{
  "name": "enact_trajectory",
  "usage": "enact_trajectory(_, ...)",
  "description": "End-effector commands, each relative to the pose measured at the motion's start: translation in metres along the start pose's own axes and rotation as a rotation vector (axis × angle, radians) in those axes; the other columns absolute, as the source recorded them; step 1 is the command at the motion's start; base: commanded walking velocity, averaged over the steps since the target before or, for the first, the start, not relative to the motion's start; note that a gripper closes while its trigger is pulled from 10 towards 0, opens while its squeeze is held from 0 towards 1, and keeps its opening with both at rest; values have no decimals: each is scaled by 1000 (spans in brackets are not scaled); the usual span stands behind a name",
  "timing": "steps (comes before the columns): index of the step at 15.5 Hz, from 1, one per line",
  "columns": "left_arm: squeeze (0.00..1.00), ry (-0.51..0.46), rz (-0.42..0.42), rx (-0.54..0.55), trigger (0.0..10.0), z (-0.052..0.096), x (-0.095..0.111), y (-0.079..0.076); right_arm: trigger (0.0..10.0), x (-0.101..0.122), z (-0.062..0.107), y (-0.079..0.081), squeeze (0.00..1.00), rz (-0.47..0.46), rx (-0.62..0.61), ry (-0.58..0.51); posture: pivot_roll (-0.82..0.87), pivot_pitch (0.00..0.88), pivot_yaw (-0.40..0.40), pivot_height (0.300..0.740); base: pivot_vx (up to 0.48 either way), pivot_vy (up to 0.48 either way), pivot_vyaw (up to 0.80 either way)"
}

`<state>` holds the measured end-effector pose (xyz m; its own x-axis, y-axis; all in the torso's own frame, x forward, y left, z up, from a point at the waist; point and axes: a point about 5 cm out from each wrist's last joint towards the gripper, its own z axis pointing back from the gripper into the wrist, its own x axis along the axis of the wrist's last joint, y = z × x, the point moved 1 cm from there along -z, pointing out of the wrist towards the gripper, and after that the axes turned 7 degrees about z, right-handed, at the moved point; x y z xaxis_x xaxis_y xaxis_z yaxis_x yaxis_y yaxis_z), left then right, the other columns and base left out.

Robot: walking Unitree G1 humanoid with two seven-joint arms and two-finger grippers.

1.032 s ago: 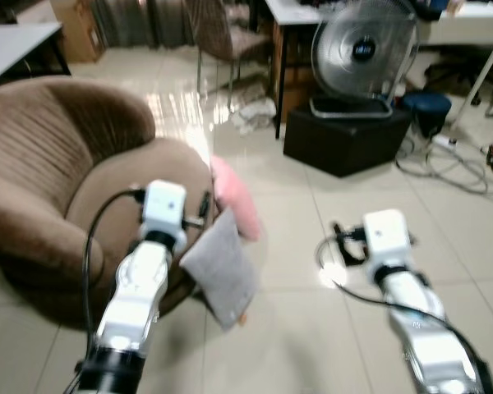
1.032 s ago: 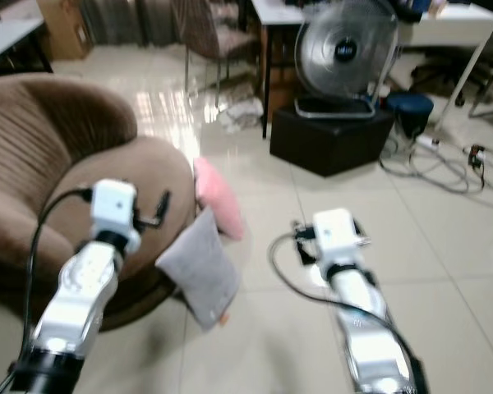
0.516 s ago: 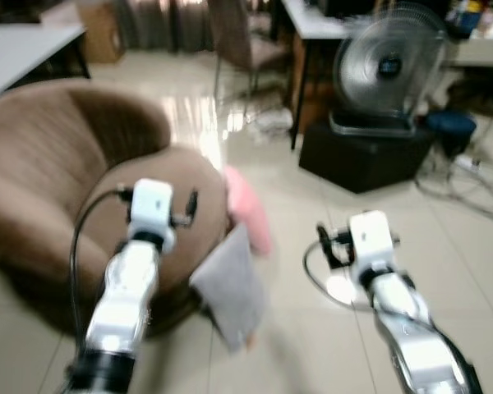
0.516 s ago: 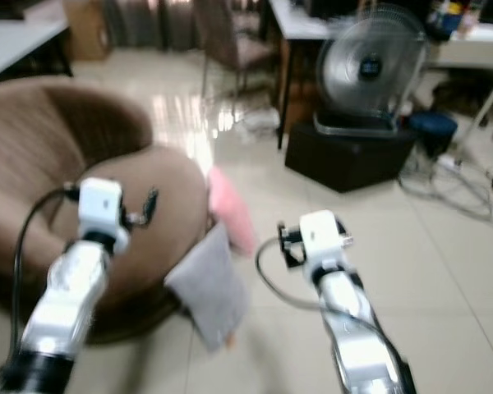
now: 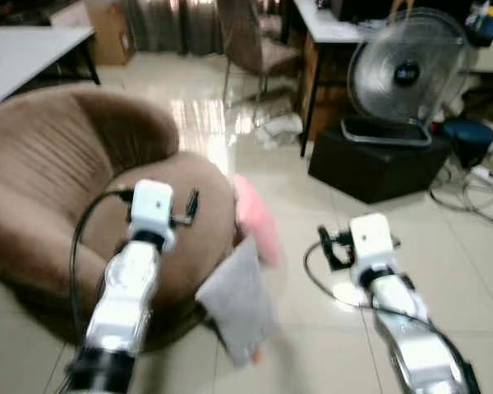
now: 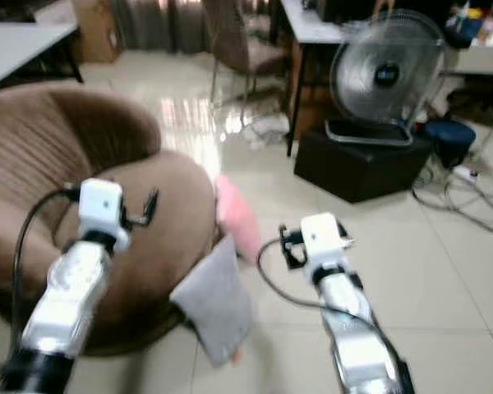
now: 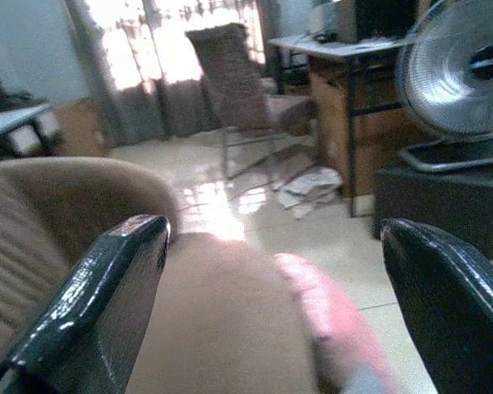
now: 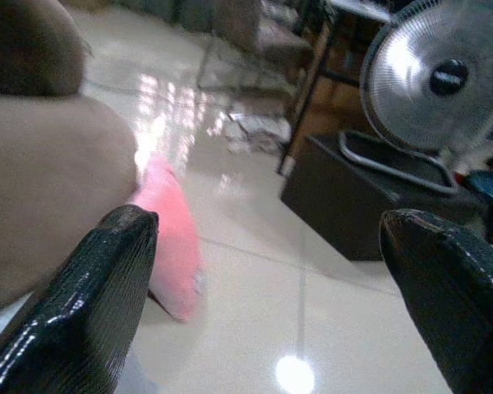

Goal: Move the pillow to the sofa from floor

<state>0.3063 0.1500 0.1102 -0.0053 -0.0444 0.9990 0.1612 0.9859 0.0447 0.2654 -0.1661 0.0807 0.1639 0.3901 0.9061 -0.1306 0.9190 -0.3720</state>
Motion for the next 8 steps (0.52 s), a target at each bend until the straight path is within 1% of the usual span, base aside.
enact_trajectory(1,0,-2,-13,8,10000,-1,2,4,10000,5,-2,-2,0,-10,-8,-15,-74,0,15,740,341,0,0)
enact_trajectory(2,0,-3,-13,7,10000,-1,2,4,10000,4,-2,-2,0,-12,-10,-13,-75,0,15,740,337,0,0)
enact_trajectory(3,0,-4,-13,3,10000,-1,2,4,10000,4,-2,-2,0,-28,-13,-7,-75,0,18,740,341,0,-425)
enact_trajectory(8,0,-4,-14,0,10000,-1,2,4,10000,3,-2,-3,0,-37,-19,-3,-74,0,21,740,341,0,-800)
